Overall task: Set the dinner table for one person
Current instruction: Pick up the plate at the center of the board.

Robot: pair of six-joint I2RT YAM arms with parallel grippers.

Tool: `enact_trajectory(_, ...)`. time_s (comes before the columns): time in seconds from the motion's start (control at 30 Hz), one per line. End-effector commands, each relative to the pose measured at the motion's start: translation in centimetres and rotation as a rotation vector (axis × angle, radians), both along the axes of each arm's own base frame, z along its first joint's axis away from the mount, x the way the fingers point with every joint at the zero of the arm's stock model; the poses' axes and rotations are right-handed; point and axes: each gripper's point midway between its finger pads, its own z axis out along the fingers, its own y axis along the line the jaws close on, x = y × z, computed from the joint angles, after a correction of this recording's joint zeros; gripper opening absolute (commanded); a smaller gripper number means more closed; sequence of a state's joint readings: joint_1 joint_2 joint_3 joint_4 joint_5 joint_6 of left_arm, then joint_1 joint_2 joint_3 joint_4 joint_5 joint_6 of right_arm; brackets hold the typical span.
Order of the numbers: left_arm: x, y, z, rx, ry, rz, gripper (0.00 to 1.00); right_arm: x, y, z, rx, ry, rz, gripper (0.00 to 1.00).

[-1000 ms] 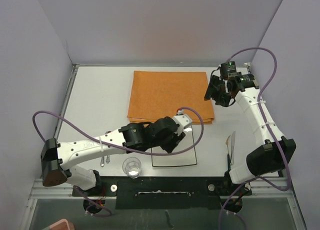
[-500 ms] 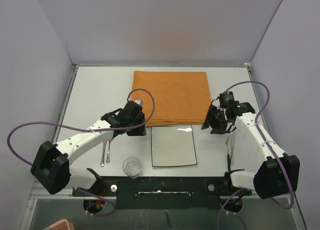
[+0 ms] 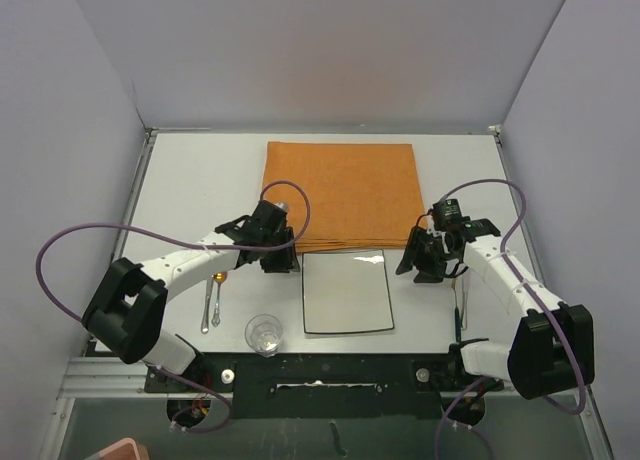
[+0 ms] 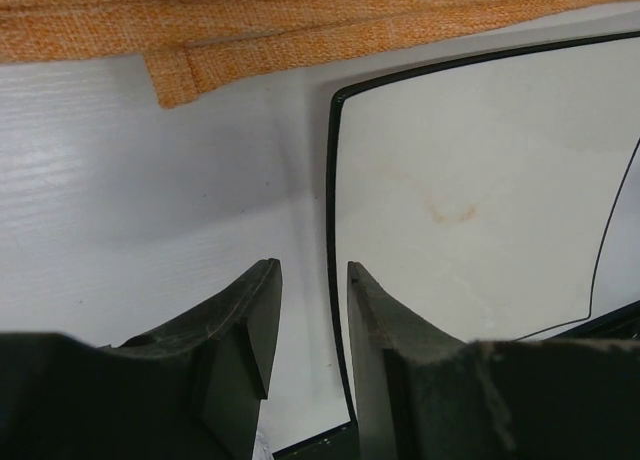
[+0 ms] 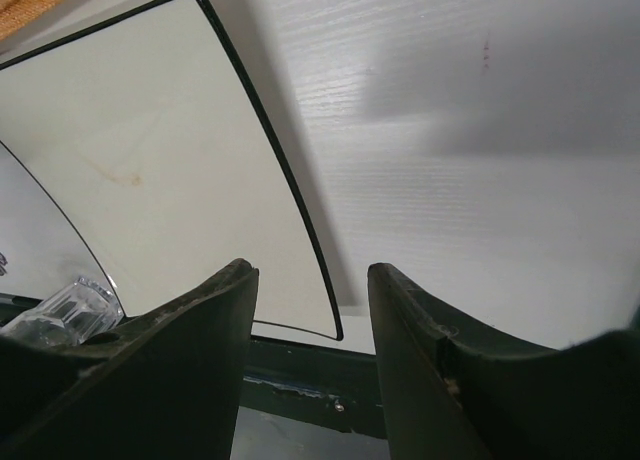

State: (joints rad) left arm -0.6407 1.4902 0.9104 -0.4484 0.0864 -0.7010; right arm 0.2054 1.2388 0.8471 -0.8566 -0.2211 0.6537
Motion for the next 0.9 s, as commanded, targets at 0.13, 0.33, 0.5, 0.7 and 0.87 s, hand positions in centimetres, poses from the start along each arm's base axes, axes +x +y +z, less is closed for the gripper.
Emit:
enact_trajectory(0.13, 1.3, -0.8, -1.1, -0.075, 0.004, 0.04, 0.31, 1.2, 1.7, -0.9, 0.058, -0.028, 0.057, 0.5)
enact_trajectory(0.33, 1.1, -0.8, -2.5, -0.101, 0.036, 0.05, 0.31, 1.7, 2.6, -1.9, 0.09, -0.015, 0.048, 0.5)
enact_trajectory(0.5, 1.1, -1.0, -2.8, -0.118, 0.046, 0.046, 0.31, 2.1, 3.7, -2.8, 0.102, -0.006, 0.071, 0.5)
enact_trajectory(0.7, 0.9, -1.5, -3.0, -0.177, 0.059, 0.044, 0.31, 2.8, 4.6, -3.7, 0.099, -0.007, 0.096, 0.5)
enact_trajectory(0.87, -0.2, -1.3, -3.8, -0.208, 0.084, 0.057, 0.31, 3.1, 4.7, -4.6, 0.081, -0.004, 0.11, 0.5)
